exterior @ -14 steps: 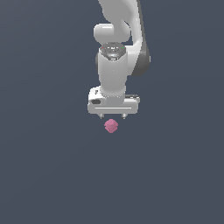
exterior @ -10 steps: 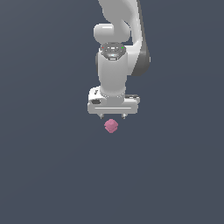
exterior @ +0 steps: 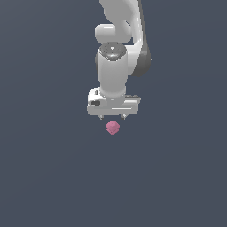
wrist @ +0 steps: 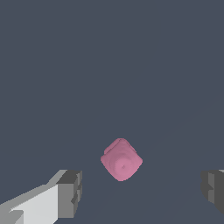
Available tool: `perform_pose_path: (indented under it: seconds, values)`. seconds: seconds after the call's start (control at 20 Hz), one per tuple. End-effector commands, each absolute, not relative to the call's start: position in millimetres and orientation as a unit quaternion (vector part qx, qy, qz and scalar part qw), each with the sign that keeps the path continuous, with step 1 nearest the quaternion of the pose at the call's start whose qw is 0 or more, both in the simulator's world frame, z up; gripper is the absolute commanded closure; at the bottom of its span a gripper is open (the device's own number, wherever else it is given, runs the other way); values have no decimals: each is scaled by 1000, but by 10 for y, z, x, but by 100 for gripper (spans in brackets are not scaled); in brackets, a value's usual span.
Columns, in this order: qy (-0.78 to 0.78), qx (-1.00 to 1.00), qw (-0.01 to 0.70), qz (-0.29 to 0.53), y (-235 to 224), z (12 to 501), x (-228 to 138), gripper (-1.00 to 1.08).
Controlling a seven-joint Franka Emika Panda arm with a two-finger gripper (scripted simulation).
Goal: Pick up the object and move it to a goal position.
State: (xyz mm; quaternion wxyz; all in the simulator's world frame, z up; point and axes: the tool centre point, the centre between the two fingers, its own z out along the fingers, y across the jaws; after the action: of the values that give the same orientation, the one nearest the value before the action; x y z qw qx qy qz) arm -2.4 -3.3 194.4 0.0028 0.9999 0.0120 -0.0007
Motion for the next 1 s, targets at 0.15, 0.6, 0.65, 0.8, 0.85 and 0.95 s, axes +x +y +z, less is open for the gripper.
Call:
perform_pose_path:
  seconds: [0.15,0.6,0.65,0.8,0.85,0.95]
  values:
    - [19,1000,3,-1,-32,1922,-31,-92]
    - [72,997,4,-1,-47,1754,-89,-92]
    - [82,997,4,-1,-49,1725,-100,-92]
    - [114,993,4,-1,-55,1625,-139,-92]
    - [127,992,5,-1,-57,1588,-154,-92]
    - [153,988,5,-2,-60,1509,-188,-92]
